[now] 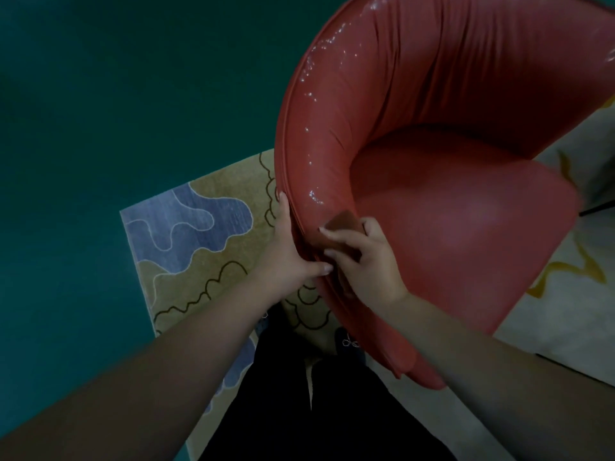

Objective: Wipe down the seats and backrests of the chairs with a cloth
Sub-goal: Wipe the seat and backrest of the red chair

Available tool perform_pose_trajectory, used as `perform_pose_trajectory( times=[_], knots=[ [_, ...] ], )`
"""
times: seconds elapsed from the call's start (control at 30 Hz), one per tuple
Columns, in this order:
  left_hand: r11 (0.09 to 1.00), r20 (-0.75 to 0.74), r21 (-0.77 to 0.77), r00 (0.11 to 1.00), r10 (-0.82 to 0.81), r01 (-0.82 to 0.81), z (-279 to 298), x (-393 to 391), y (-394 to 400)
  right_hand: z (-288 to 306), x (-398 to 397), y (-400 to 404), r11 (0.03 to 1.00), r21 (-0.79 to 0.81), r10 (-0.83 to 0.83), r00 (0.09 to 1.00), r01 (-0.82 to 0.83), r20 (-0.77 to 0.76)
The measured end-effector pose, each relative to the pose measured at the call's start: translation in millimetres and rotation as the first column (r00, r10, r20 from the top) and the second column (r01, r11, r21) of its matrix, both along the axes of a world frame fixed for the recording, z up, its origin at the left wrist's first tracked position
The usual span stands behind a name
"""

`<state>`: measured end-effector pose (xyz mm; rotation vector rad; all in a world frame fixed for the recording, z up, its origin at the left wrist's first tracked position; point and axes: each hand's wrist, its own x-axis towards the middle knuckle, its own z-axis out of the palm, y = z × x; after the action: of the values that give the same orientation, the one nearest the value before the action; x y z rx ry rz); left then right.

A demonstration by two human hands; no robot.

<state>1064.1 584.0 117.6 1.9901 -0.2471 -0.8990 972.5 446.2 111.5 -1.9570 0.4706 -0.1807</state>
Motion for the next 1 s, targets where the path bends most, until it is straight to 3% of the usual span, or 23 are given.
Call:
perform_pose_trajectory(
  times=[0.1,0.3,0.5,0.63,0.7,0.9,1.0],
  knots=[
    [1.0,0.007,-0.01,1.0,-0.02,0.02,0,5,2,-2,-10,0,0.999,-0.041,0.024,1.0,-0.024,0.004],
    [0.998,-0.027,-0.04,0.998,-0.058,0.057,2,15,4,-2,62,-2,0.993,-0.031,-0.117,0.993,0.117,0.018],
    [0.998,-0.014,0.001,0.997,-0.07,0.07,11,26,3,-3,17,4,0.999,0.025,-0.031,0.999,0.031,0.008],
    [0.997,-0.026,-0.011,0.997,-0.071,0.071,10,31,3,-1,73,-1,0.987,-0.088,-0.133,0.991,0.134,0.023],
    [0.997,-0.028,-0.006,0.997,-0.075,0.075,10,33,3,2,91,1,0.983,-0.063,-0.174,0.985,0.174,0.01],
    [0.996,-0.046,-0.03,0.995,-0.086,0.084,10,45,3,1,30,13,0.994,-0.081,-0.066,0.997,0.068,0.026],
    [0.995,-0.073,-0.066,0.994,-0.083,0.079,11,54,1,-2,56,6,0.987,-0.102,-0.123,0.992,0.121,-0.013]
  ],
)
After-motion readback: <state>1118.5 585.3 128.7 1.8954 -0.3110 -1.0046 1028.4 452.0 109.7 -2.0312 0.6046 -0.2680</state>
